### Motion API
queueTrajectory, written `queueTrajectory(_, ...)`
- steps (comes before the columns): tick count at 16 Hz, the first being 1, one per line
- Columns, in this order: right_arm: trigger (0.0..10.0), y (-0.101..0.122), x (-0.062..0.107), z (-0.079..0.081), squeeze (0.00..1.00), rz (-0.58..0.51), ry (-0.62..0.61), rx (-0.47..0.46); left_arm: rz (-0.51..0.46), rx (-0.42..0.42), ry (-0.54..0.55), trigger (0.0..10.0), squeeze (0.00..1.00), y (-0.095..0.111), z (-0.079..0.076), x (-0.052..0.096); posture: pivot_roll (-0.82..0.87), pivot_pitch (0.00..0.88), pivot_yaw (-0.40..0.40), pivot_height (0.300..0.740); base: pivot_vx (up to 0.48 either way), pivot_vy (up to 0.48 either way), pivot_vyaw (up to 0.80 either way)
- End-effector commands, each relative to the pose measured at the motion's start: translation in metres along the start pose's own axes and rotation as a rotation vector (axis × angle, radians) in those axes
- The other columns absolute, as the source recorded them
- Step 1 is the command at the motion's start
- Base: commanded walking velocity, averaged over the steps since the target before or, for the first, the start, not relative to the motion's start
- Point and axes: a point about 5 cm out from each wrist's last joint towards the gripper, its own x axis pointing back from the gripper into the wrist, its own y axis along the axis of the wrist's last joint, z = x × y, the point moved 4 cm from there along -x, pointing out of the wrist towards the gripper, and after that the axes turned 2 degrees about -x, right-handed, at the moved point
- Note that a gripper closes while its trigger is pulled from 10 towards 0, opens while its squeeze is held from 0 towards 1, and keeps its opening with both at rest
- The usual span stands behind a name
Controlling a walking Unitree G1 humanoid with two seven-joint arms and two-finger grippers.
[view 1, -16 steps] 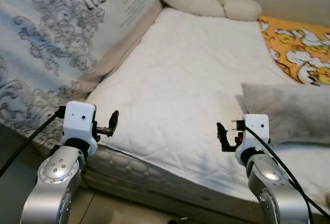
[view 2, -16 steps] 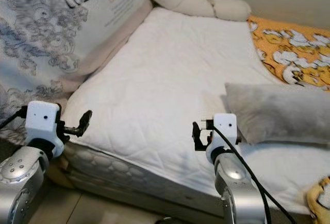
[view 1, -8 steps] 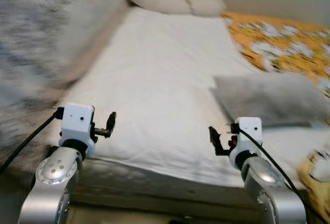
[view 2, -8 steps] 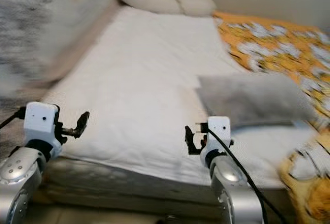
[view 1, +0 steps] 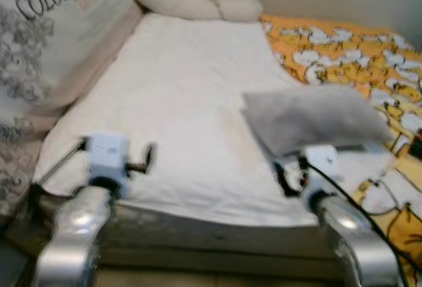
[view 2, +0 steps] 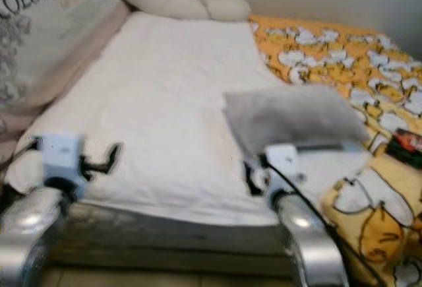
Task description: Clean up the room
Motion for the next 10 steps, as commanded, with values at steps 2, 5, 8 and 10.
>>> queueTrajectory(2, 10.0, 0.0077, -0.0025, 0.0049, 0.0, -0.026, 0.013, 0.026, -0.001, -0.012, 0.011, 10.0, 0.0, 0.0019, 0.0038, -0.0021, -0.09, 0.0, -0.043, 0.74, 0.0, -0.356, 0.0)
queueTrajectory(5, 10.0, 0.0101, -0.0041, 0.0069, 0.0, -0.033, 0.017, 0.004, -0.002, -0.023, 0.008, 10.0, 0.0, 0.0027, 0.0028, -0.004, -0.08, 0.0, -0.046, 0.74, 0.0, -0.351, 0.0)
queueTrajectory(8, 10.0, 0.0062, -0.0028, 0.0116, 0.0, -0.02, 0.036, -0.037, -0.02, 0.01, 0.019, 10.0, 0.0, 0.006, 0.0062, -0.0044, -0.08, 0.0, -0.044, 0.74, 0.0, -0.112, 0.0)
queueTrajectory(10, 10.0, 0.0102, -0.0034, 0.0137, 0.0, -0.03, 0.042, -0.052, -0.015, 0.004, 0.012, 10.0, 0.0, 0.0042, 0.007, -0.0044, -0.1, 0.0, -0.036, 0.74, 0.0, 0.0, 0.0)
